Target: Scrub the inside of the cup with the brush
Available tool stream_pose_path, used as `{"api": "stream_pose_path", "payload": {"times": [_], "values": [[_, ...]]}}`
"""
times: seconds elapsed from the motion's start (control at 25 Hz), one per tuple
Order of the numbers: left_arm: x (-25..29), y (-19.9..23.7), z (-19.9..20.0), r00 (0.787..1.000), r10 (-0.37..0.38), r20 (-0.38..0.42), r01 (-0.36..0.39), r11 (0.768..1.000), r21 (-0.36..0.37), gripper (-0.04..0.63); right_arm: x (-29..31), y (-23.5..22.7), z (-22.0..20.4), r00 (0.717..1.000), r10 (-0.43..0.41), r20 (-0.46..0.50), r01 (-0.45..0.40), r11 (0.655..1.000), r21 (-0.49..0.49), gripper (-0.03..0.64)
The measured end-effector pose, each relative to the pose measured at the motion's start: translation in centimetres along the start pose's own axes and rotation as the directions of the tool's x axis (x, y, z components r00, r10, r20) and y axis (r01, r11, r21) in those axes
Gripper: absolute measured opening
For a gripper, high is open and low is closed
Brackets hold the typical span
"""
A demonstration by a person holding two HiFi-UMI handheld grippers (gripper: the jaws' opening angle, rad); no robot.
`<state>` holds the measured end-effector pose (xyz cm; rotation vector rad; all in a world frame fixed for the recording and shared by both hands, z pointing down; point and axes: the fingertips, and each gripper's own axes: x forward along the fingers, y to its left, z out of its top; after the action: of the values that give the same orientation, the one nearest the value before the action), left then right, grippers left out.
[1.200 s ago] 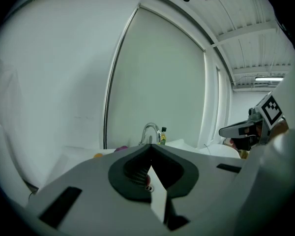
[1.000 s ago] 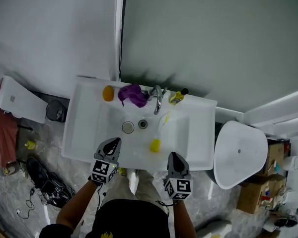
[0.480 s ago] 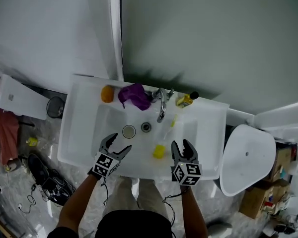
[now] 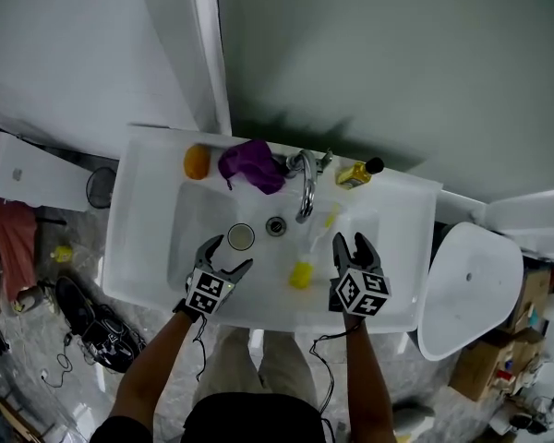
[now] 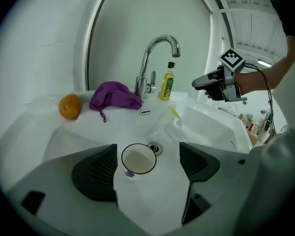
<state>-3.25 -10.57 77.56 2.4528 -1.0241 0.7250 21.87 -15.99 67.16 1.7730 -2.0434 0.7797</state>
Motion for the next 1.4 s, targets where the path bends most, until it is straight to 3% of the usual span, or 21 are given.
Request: {"api": "stream_pose_path", "payload": {"times": [0.36, 0.6, 1.08, 1.4], "values": [[4.0, 1.1, -4.5, 0.996, 0.010, -0.086, -0.012, 1.000, -0.022, 0.410, 5.3, -1.5, -1.9, 0.998, -0.024, -0.058, 0.027, 0.998, 0.054, 0.250], [5.6, 1.9, -5.8, 0.993, 0.038, -0.113, -0.045, 0.997, -0.066, 0.417, 7.9, -2.4, -4.1, 0.991, -0.041, -0.128, 0.045, 0.998, 0.032, 0.250], [9.6, 2.4, -7.6, 0.986, 0.041, -0.160, -0.047, 0.998, -0.034, 0.417, 12.5, -3.5, -7.9, 0.971, -0.026, -0.237, 0.042, 0.997, 0.060, 0.236], [10.5, 2.9, -8.0, 0.981, 0.086, -0.172, -0.092, 0.995, -0.026, 0.416, 13.1, -3.7, -8.9, 0.962, -0.039, -0.272, 0.048, 0.998, 0.028, 0.166]]}}
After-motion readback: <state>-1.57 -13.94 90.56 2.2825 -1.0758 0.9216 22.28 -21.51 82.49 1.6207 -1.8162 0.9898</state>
